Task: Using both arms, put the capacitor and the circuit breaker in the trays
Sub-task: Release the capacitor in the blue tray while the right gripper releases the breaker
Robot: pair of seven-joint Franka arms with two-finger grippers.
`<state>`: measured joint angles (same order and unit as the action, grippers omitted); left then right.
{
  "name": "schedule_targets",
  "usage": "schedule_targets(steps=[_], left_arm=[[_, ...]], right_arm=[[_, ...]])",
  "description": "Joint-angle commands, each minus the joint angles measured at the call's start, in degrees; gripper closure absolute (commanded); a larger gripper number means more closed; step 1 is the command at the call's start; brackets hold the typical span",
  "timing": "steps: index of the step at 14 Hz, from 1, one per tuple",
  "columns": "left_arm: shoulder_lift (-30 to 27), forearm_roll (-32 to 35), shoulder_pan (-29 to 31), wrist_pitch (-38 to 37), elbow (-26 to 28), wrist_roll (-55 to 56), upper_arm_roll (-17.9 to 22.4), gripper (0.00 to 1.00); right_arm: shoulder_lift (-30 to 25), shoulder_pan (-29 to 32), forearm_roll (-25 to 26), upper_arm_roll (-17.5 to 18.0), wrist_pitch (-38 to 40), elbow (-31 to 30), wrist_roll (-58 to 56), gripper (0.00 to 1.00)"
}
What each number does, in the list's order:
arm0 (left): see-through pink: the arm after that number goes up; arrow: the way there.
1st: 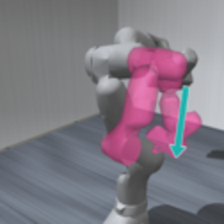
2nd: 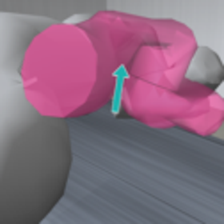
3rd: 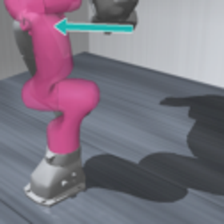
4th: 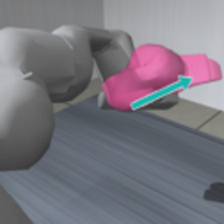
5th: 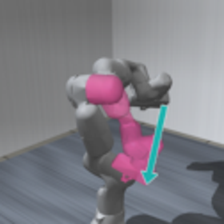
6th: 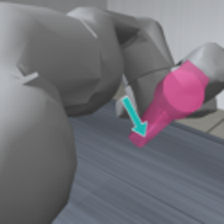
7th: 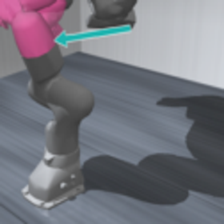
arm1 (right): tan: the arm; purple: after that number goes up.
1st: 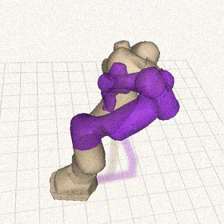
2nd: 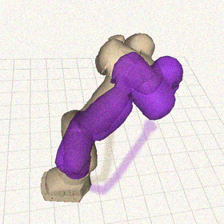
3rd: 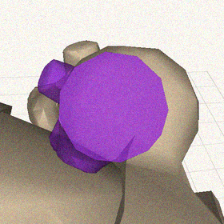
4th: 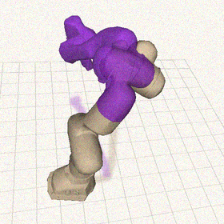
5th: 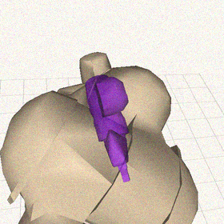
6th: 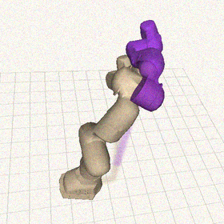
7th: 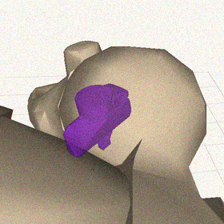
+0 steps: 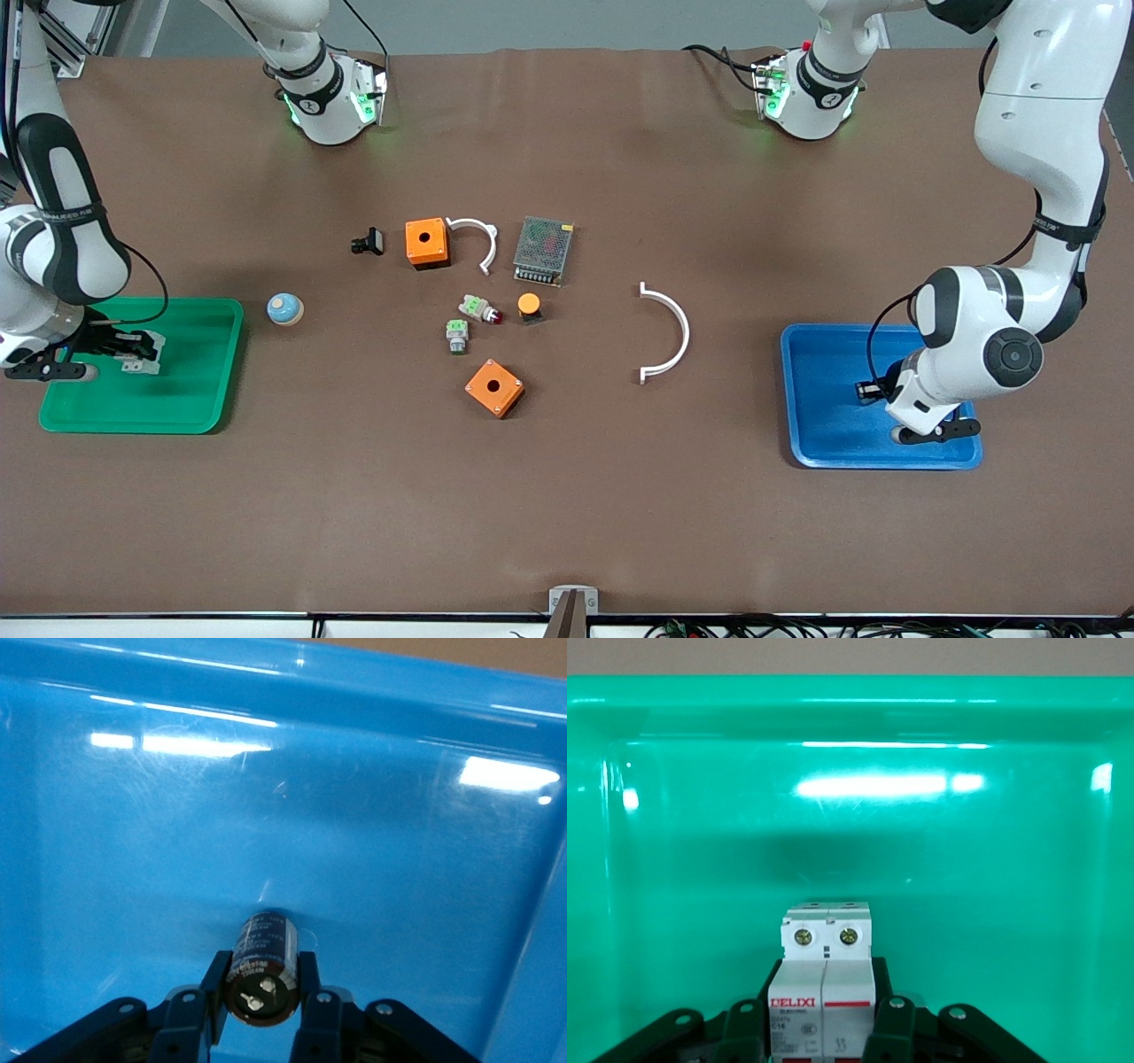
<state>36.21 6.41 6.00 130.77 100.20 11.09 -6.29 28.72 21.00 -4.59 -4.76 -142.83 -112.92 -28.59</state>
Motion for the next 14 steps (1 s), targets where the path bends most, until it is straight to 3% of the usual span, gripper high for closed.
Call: schedule_targets(steps=[1,4,5,7,8,13,14], left_arm=[[0.18,1.15,0.41,0.45,0.00,-0.10,-0.30,0.89],[0.27,1.24,0.94,0.45,0.09,-0.10,-0.30,0.85],[0.36,1.24,0.94,0.45,0.00,-0.10,-0.38,0.72],[0.09,1.15,1.03,0.63,-0.09,-0.28,-0.38,0.08],[-0.43,1.15,0.94,0.45,-0.09,-0.28,-0.47,0.00],[-7.36,0.97,1.64,-6.20,0.43,-3.43,-0.82,0.00],[-9.64,0.71,1.82,-8.31,1.13,-4.66,-0.82,0.00]], right_arm=[[-0.69,0.36,0.02,0.71,-1.05,-1.87,0.47,1.00],[-0.25,0.18,-0.24,0.71,-1.05,-1.69,0.56,1.00],[-0.25,0.09,-0.33,0.71,-0.96,-1.61,0.90,1.00],[-0.25,-0.17,-0.33,0.71,-0.96,-1.34,2.66,1.00],[0.10,-0.26,-0.24,0.71,-0.96,-1.25,3.19,1.00],[1.42,-0.35,-0.33,0.71,-1.05,0.06,3.81,0.99],[1.42,-0.35,-0.24,0.71,-0.96,0.41,3.72,0.93]])
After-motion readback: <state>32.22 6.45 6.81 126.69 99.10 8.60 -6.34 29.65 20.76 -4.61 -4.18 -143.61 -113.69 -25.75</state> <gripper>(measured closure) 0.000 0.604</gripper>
